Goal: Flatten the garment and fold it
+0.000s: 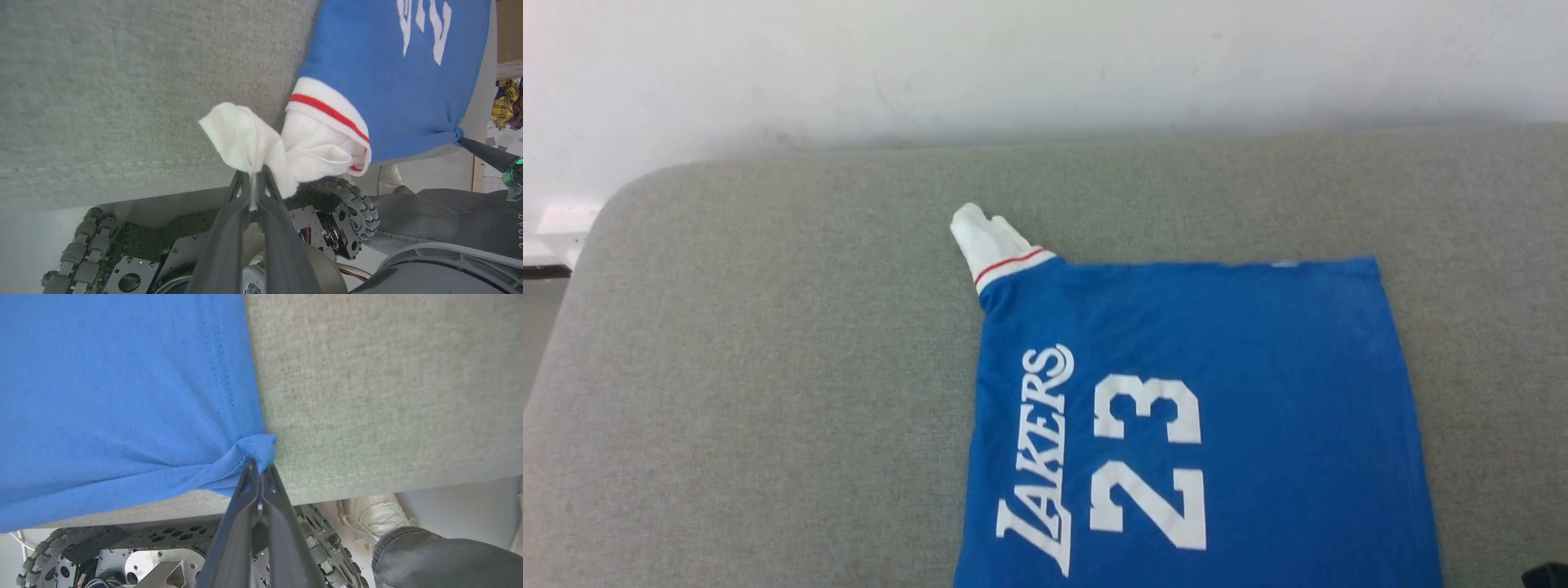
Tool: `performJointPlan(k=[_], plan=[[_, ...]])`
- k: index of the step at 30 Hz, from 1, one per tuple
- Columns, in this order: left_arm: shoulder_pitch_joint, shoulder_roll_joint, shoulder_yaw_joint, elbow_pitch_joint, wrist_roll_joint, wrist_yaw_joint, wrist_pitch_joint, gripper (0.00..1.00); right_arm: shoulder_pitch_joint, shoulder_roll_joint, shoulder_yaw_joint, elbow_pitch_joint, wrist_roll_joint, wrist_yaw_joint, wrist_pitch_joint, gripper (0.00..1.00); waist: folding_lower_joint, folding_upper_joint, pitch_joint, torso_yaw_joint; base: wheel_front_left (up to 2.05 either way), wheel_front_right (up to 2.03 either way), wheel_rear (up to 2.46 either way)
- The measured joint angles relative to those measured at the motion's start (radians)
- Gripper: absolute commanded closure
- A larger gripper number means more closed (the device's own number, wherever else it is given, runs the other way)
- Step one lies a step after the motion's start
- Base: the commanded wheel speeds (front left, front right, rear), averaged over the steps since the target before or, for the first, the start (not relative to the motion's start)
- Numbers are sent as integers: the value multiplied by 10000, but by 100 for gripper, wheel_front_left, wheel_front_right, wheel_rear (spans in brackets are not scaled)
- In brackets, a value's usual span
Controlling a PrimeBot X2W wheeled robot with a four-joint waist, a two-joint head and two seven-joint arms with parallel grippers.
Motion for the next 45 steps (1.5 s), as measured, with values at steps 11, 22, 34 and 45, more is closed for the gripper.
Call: performJointPlan(k=[11, 22, 34, 45], plan=[[288, 291, 196, -658, 190, 230, -468, 100, 474, 105, -188, -301, 184, 0, -217, 100, 0, 0, -493, 42, 0, 0, 0], [-1713, 495, 834, -1229, 1996, 167, -1164, 100, -904, 92, -176, -591, -372, 0, -1620, 100, 2, 0, -140, -52, 0, 0, 0], [-4117, 244, 1266, -286, 2527, -763, -871, 100, -3295, -299, 215, -280, -918, 0, -1797, 100, 4, 0, 1341, -319, 0, 0, 0], [-4712, -635, 890, 1239, 2412, -1517, -512, 100, -4514, -512, 616, 865, -1089, -2, -1705, 100, 2, 0, 2483, -411, 0, 0, 0]])
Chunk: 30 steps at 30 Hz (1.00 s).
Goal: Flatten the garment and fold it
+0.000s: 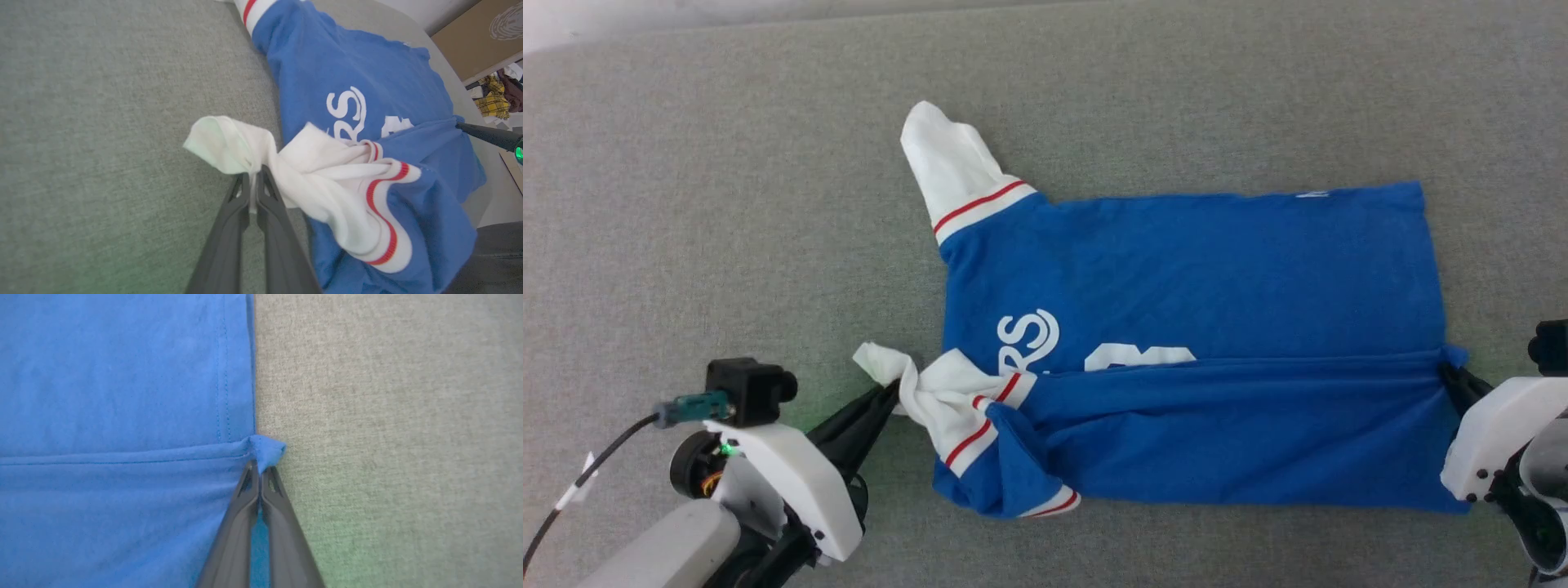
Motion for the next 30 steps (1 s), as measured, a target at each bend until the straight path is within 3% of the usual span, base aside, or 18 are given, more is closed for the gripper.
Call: performJointPlan(k=[5, 7, 8, 9, 10, 11, 12, 13, 14, 15, 16, 20, 25, 26, 30], plan=[[-304, -339, -278, 662, 33, -245, 171, 100, -103, -144, 35, 102, 48, -12, 182, 100, -3, 0, 100, 203, 0, 0, 0], [-394, -491, -314, 911, 44, -343, 155, 100, -105, -167, 29, 140, 61, -12, 188, 91, -3, 0, 99, 260, 0, 0, 0], [-430, -575, -313, 1014, 40, -370, 150, 100, -105, -167, 17, 157, 75, -13, 201, 80, -3, 0, 88, 275, 0, 0, 0], [-463, -644, -314, 1122, 40, -430, 115, 100, -109, -167, 10, 174, 92, -13, 230, 62, -3, 0, 70, 283, 0, 0, 0], [-478, -702, -305, 1198, 36, -439, 56, 100, -116, -165, 4, 180, 132, -17, 253, 13, -3, 0, 44, 287, 0, 0, 0], [-477, -754, -282, 1239, -4, -439, -19, 100, -116, -157, -15, 180, 140, -17, 259, 0, -2, 0, 11, 288, 0, 0, 0], [-475, -807, -234, 1260, -23, -439, -127, 96, -120, -146, -36, 169, 155, -25, 253, 0, -1, 0, -32, 289, 0, 0, 0], [-469, -863, -171, 1277, -102, -439, -240, 76, -123, -136, -36, 142, 174, -25, 242, 0, -1, 0, -82, 289, 0, 0, 0], [-453, -892, -111, 1273, -201, -441, -353, 52, -123, -123, -31, 86, 222, -25, 224, 0, -1, 0, -137, 289, 0, 0, 0], [-411, -899, -25, 1225, -291, -441, -502, 16, -105, -69, -25, 46, 280, -25, 174, 0, 0, 0, -200, 290, 0, 0, 0], [-336, -907, 75, 1154, -393, -441, -654, 0, -74, -6, -31, -6, 353, -25, 167, 0, 0, 0, -269, 292, 0, 0, 0], [221, -880, 370, 669, -451, -230, -1338, 0, 356, 284, -142, -550, 593, -23, -123, 0, 0, 0, -604, 316, 0, 0, 0], [1182, -853, 1530, -128, -13, 943, -2332, 0, 1003, 690, -874, -1691, 276, -21, -1327, 0, -1, 0, -1071, 375, 0, 0, 0], [1182, -853, 1530, -128, -13, 943, -2332, 0, 1003, 690, -874, -1691, 276, -21, -1327, 0, -1, 0, -1071, 375, 0, 0, 0], [2148, -1570, 3555, -1106, 1636, 1870, -2408, 0, 1546, 1072, -1243, -2355, -391, -21, -2546, 0, -1, 0, -1384, 449, 0, 0, 0]])
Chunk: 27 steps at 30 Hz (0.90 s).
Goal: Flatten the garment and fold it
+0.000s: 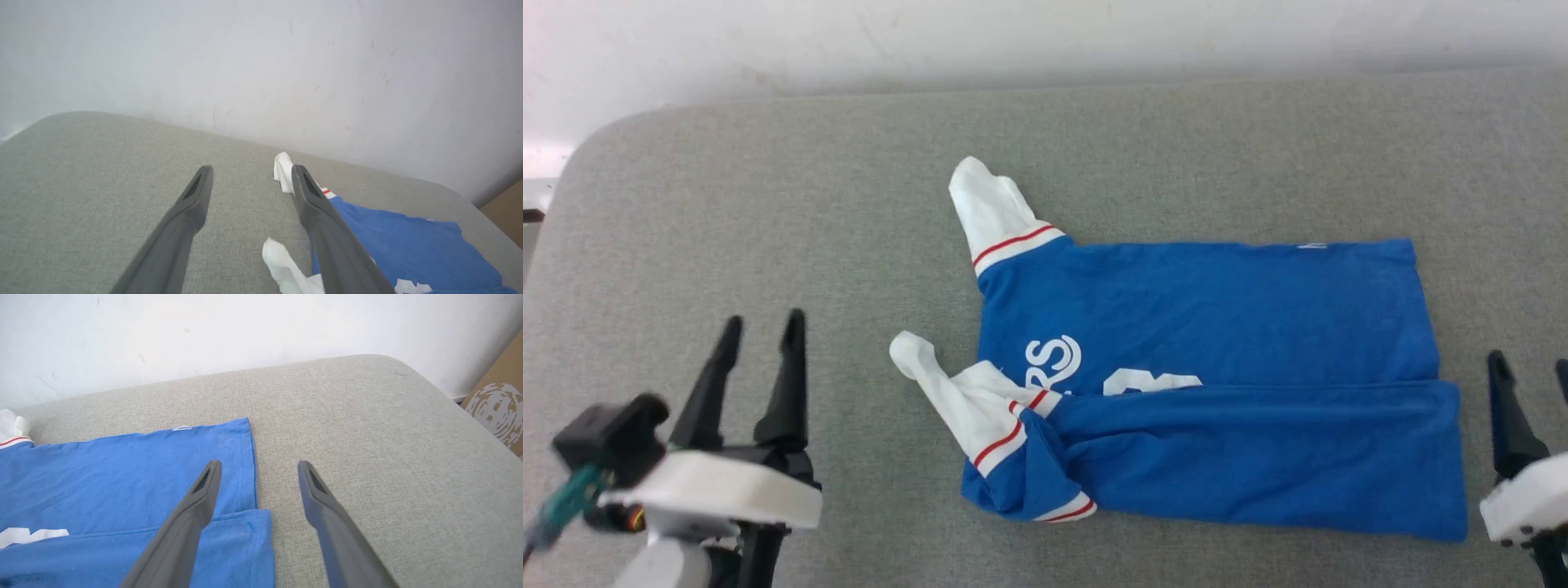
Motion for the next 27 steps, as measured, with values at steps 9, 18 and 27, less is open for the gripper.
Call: performJointPlan(k=[9, 18, 27], plan=[[2686, -2976, 2704, -1513, 4211, -349, -4, 0, 1018, 407, -238, -174, -713, 0, -2732, 0, -1, 0, -541, 133, 0, 0, 0], [3675, -4011, 2541, -821, 4976, -1419, 422, 0, 1344, 416, -171, 550, -771, 8, -3707, 0, -1, 0, -835, 272, 0, 0, 0], [2499, -3208, 1350, -1202, 4801, -1929, 4265, 0, 1325, 418, -81, 846, -796, 8, -3754, 0, 0, 0, -605, 324, 0, 0, 0]])
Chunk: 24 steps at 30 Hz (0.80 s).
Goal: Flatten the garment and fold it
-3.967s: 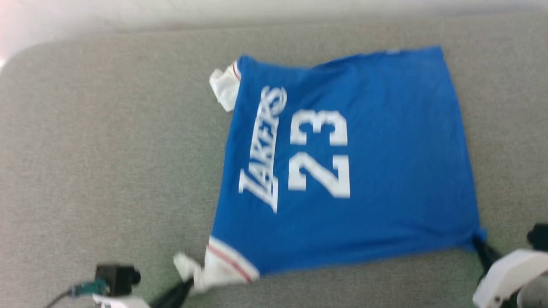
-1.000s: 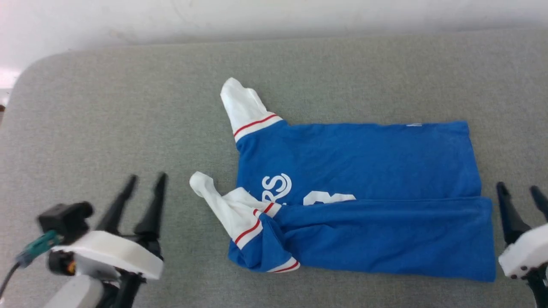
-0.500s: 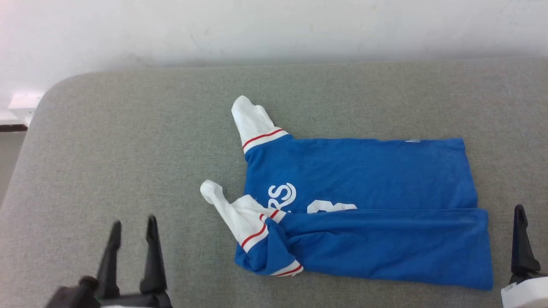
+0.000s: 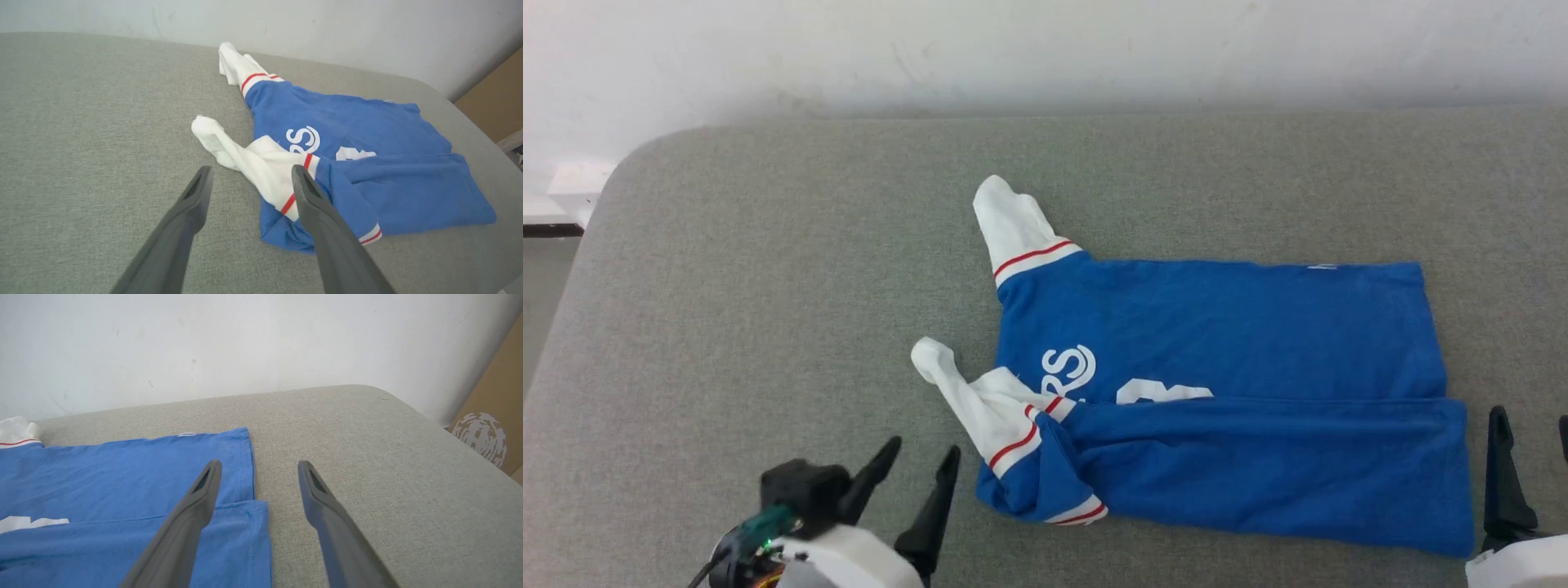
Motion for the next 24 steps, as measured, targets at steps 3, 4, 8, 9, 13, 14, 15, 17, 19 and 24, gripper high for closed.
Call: performJointPlan(k=[3, 4, 8, 9, 13, 14, 15, 17, 19, 24], plan=[[-362, 128, -268, 82, -173, -10, 1248, 0, -75, 0, 88, 174, -6, 0, -44, 0, 1, 1, 119, -28, 0, 0, 0], [-481, 111, -351, 113, -238, -10, 1524, 0, -89, 0, 113, 228, -6, 2, -63, 0, 1, 0, 158, -43, 0, 0, 0], [-950, -35, -552, 318, -464, -4, 2132, 0, -117, 2, 165, 433, -4, 0, -128, 0, 1, 0, 321, -121, 0, 0, 0], [-1060, -63, -616, 399, -470, -6, 2238, 0, -123, 0, 174, 479, -6, 0, -130, 0, 1, 1, 361, -144, 0, 0, 0], [-1350, -140, -876, 813, -476, -2, 2763, 0, -244, 2, 196, 591, -8, 0, -128, 0, 1, 0, 528, -238, 0, 0, 0], [-1352, -171, -917, 901, -522, 0, 2888, 0, -273, 2, 190, 604, -8, 0, -128, 0, 1, 0, 570, -259, 0, 0, 0], [-1354, -217, -945, 965, -585, 36, 2987, 0, -291, 2, 180, 610, -8, 2, -128, 0, 1, 0, 614, -278, 0, 0, 0], [-1386, -232, -1030, 1114, -604, 94, 3223, 0, -308, 2, 150, 650, -12, 0, -128, 0, 1, 0, 698, -308, 0, 0, 0], [-1426, -284, -1039, 1300, -644, 247, 3386, 0, -313, 2, 138, 698, -21, 0, -128, 0, 1, 0, 777, -325, 0, 0, 0], [-1574, -460, -1087, 1781, -788, 286, 3563, 0, -348, 2, 140, 744, -21, 2, -127, 0, 0, 0, 936, -338, 0, 0, 0]])
